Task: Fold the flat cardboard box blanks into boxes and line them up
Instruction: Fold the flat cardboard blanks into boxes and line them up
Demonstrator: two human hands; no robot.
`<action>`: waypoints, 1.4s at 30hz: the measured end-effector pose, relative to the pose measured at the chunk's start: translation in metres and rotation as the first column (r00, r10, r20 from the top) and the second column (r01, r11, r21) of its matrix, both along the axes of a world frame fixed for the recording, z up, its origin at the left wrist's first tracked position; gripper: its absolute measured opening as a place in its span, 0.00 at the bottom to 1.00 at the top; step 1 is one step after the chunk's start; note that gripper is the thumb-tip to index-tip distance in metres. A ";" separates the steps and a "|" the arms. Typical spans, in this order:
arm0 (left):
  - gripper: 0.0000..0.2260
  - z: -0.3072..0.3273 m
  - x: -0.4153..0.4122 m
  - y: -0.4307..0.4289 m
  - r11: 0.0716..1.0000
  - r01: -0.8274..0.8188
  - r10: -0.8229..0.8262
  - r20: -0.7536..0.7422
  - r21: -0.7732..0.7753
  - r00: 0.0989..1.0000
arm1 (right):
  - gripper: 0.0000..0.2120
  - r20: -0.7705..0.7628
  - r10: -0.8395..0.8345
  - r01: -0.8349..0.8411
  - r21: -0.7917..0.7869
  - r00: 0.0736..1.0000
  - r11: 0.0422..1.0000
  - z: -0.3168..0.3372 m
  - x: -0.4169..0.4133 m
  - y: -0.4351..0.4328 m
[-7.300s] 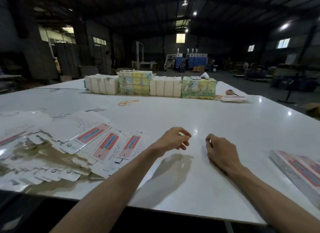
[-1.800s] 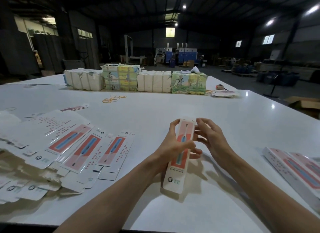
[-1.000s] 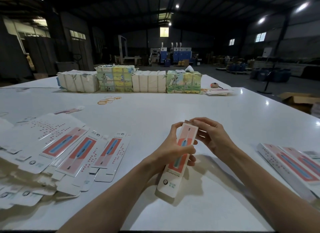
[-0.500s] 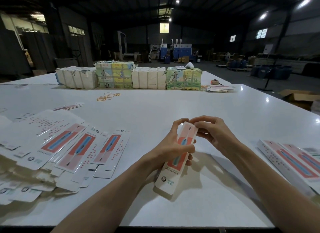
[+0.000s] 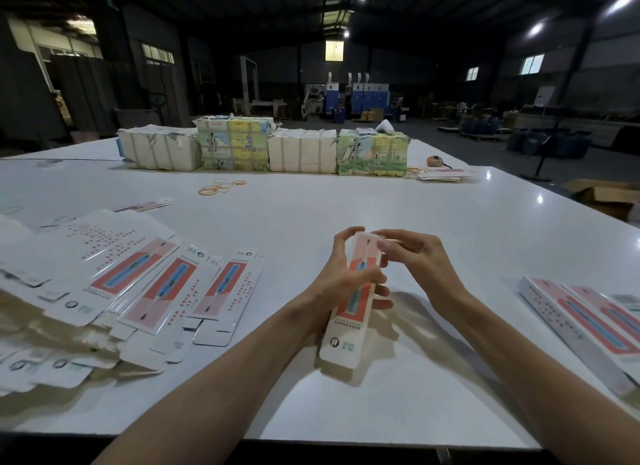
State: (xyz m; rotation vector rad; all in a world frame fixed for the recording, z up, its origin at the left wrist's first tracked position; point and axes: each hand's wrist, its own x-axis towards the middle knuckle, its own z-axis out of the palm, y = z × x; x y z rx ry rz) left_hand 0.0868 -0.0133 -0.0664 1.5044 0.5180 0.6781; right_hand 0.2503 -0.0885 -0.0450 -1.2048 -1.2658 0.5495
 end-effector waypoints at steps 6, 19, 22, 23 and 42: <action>0.36 -0.002 -0.004 -0.002 0.995 0.032 -0.025 0.078 -0.090 0.997 | 0.10 0.019 -0.026 0.026 -0.018 0.999 0.999 -0.008 0.001 0.003; 0.32 0.016 -0.002 -0.016 0.919 0.068 0.046 0.278 -0.387 0.960 | 0.30 0.752 0.047 0.150 -0.192 0.658 0.970 -0.001 -0.021 -0.013; 0.30 0.010 0.001 -0.019 0.925 0.076 -0.011 0.174 -0.373 0.985 | 0.22 0.807 -0.080 0.268 -0.099 0.586 0.958 -0.005 -0.010 -0.031; 0.28 0.007 0.002 -0.018 0.937 0.064 -0.010 0.155 -0.344 0.988 | 0.23 0.829 -0.114 0.328 -0.087 0.547 0.941 -0.006 -0.002 -0.039; 0.10 0.000 -0.005 -0.020 0.985 0.174 -0.173 -0.012 0.014 0.985 | 0.21 0.988 -0.156 0.903 0.052 0.017 0.427 -0.010 0.096 -0.152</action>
